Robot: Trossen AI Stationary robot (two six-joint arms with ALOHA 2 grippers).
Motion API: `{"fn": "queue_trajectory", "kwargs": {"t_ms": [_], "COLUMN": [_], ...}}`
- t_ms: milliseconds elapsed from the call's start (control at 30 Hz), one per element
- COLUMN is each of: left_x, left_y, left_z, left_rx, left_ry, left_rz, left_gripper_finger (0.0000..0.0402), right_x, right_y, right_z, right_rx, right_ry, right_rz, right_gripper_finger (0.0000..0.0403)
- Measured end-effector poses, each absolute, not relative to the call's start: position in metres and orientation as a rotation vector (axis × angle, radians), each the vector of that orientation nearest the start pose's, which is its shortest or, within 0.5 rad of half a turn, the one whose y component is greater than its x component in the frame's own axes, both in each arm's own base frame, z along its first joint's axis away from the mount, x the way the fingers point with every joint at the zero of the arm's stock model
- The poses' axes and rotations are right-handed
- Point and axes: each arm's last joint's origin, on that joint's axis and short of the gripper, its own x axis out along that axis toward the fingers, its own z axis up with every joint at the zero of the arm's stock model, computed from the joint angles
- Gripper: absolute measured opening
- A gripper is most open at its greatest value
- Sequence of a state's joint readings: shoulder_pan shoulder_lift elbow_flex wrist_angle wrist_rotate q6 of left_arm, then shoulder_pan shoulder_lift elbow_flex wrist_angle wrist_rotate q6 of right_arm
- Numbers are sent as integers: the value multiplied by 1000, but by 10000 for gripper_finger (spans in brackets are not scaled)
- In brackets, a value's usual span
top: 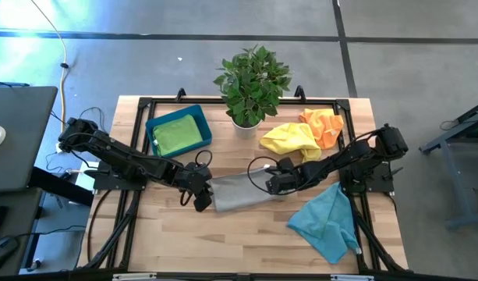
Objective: Fold microfiber towels
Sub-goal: Fold the gray towel
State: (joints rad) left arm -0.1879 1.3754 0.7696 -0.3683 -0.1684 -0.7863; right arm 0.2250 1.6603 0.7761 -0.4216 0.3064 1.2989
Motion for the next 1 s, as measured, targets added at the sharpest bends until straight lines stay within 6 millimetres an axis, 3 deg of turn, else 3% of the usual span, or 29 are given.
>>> {"fn": "queue_trajectory", "kwargs": {"t_ms": [300,467,667,1000], "left_x": [255,255,255,265], "left_y": [-44,-44,-44,-46], "left_z": [193,193,193,203], "left_rx": [-594,-623,-702,-843], "left_ry": [896,891,874,742], "left_rz": [375,388,423,393], "left_gripper_finger": [149,149,149,149], "right_x": [247,235,236,260], "right_y": [45,42,42,52], "right_z": [139,155,183,216], "right_rx": [708,559,430,674], "right_ry": [1129,1322,1454,1336], "right_rz": [-843,-888,-871,-832], "right_gripper_finger": [1,0,0,0]}}
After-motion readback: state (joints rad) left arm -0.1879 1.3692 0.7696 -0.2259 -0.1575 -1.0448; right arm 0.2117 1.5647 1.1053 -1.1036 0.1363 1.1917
